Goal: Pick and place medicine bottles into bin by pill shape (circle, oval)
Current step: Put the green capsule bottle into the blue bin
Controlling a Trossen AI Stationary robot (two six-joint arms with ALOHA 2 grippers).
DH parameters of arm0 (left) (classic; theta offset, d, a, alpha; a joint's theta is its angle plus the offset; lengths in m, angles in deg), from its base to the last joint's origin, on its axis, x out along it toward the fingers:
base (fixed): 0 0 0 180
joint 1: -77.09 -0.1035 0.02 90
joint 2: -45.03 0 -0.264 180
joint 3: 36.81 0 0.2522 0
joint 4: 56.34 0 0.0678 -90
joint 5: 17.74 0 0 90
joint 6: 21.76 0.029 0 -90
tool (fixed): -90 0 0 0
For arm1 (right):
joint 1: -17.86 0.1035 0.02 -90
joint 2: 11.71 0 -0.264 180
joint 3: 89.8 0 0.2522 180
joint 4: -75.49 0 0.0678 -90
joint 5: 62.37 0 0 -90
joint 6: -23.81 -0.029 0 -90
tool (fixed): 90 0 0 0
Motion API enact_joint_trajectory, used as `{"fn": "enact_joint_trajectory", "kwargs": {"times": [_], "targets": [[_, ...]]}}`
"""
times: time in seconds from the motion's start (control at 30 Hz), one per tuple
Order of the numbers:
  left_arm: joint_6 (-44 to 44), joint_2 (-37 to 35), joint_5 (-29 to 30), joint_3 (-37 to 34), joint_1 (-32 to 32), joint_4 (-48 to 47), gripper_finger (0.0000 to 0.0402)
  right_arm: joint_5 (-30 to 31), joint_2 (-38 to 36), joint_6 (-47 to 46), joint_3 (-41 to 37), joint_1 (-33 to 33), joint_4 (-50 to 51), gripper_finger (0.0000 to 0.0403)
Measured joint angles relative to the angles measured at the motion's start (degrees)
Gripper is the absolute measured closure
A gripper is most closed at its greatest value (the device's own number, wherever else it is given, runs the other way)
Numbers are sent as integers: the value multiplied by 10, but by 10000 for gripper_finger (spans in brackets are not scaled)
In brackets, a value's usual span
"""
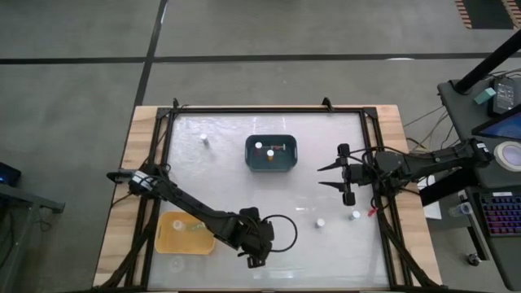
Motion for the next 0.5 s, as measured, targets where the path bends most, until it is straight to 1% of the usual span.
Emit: {"fn": "enact_joint_trajectory", "kwargs": {"times": [0.27,0.5], "targets": [[-5,0,4,-43,-3,64,162,0,0,0,0,0,0,232],[-4,0,6,-46,-4,71,163,0,0,1,0,0,0,232]]}}
